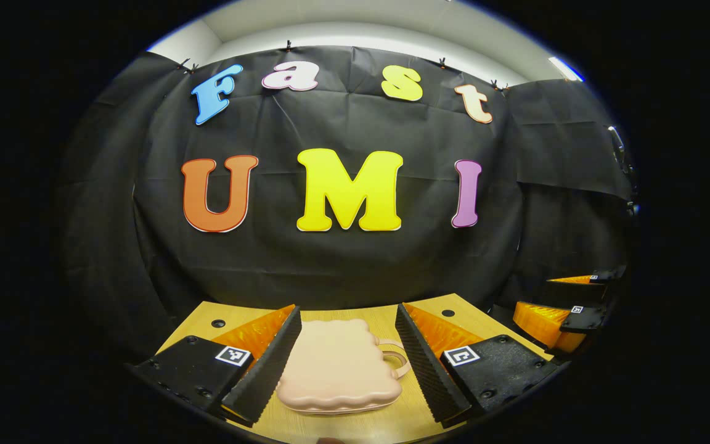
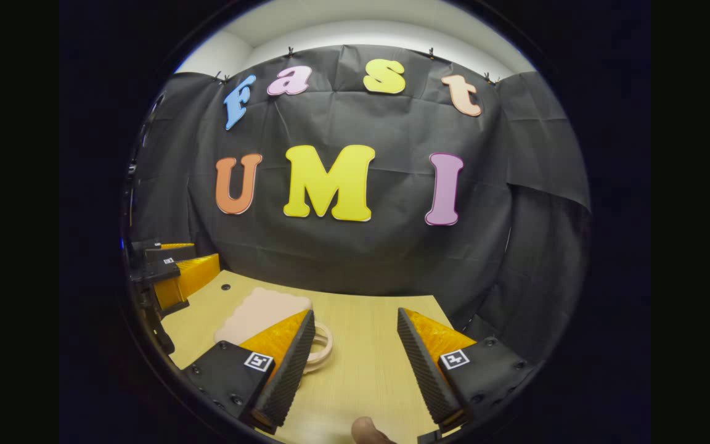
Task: First open the suitcase, pack the skin care products into it, and then close the suitcase.
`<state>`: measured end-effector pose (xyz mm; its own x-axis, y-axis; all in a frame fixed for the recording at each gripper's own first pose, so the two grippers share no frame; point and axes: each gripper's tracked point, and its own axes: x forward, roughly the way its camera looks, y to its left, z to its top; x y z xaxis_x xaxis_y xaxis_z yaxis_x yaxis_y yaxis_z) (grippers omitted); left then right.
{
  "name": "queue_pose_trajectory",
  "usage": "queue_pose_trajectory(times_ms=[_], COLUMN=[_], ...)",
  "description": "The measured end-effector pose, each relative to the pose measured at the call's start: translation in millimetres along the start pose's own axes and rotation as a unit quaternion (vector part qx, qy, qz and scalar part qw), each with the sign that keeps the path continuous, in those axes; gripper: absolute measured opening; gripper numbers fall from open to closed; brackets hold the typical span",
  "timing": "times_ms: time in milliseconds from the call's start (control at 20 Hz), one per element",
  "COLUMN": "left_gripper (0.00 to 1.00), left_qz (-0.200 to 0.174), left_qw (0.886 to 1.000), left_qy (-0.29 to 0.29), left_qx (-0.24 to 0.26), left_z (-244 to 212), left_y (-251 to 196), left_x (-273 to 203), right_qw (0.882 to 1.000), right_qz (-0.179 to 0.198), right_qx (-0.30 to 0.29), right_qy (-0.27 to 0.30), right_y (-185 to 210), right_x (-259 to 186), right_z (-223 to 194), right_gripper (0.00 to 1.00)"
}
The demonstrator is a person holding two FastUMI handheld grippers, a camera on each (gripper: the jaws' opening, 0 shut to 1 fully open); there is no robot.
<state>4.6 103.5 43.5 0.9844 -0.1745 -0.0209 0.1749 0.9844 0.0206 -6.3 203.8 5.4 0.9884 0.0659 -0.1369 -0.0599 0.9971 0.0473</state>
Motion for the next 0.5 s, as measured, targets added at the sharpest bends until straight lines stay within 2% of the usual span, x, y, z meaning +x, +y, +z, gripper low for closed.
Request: queue_pose_trajectory(times_ms=[500], left_gripper=[0.98], left_qz=[0.002], left_qw=[1.0], left_qy=[0.012], left_qx=[0.014], left_z=[-8], left_y=[-12], left_x=[2], right_qw=[1.0], right_qz=[0.025], right_qx=[-0.01], right_qy=[0.001], right_y=[4], right_x=[10], right_z=[2], right_gripper=[0.8])
